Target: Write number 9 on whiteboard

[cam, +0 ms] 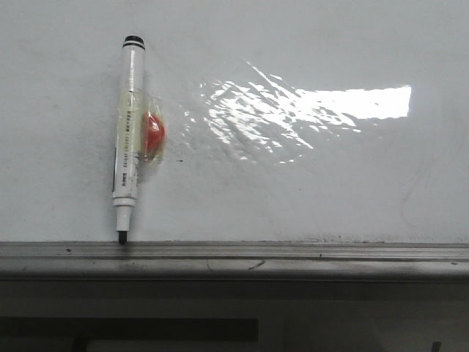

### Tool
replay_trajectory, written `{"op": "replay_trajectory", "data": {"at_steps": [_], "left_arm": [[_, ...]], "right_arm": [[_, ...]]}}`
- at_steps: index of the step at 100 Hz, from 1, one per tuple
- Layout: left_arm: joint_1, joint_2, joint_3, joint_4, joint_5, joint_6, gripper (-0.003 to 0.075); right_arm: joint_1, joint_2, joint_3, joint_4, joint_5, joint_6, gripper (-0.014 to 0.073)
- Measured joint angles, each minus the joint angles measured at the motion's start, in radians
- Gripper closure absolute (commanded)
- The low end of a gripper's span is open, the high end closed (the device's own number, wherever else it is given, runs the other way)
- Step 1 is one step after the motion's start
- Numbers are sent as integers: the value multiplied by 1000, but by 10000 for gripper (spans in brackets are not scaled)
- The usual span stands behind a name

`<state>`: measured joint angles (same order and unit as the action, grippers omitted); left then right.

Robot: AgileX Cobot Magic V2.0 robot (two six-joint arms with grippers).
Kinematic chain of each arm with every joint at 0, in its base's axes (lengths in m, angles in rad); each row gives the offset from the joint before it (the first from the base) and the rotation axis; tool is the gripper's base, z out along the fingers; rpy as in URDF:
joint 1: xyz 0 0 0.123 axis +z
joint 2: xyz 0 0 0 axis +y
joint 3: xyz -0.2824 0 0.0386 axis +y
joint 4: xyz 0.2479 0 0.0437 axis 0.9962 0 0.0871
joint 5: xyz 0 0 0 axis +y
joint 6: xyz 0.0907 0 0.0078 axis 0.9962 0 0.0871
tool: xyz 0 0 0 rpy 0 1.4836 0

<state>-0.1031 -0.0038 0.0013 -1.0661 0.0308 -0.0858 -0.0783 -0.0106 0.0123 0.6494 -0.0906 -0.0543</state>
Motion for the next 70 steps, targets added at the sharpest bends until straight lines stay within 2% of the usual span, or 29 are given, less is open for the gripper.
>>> {"op": "replay_trajectory", "data": {"at_steps": [8,15,25,33,40,52,61,70], "left_arm": [[-2,0,-10,51,6,15,741],[-7,0,-52,146,51,41,741],[-11,79,-184,333,201,58,727],[-11,193,-318,492,368,68,639],[-11,312,-418,595,487,75,517],[-11,511,-550,670,632,138,340],[-11,633,-612,640,699,219,318],[-40,708,-630,544,709,332,321]], "right_arm": [[0,0,-8,23,-16,0,635],[0,0,-62,26,53,-27,635],[0,41,-217,-36,285,-131,634],[0,121,-357,-130,476,-182,620],[0,206,-453,-208,609,-199,540],[20,308,-552,-282,702,-212,288],[25,341,-583,-292,730,-209,156],[34,348,-591,-296,739,-175,154]]}}
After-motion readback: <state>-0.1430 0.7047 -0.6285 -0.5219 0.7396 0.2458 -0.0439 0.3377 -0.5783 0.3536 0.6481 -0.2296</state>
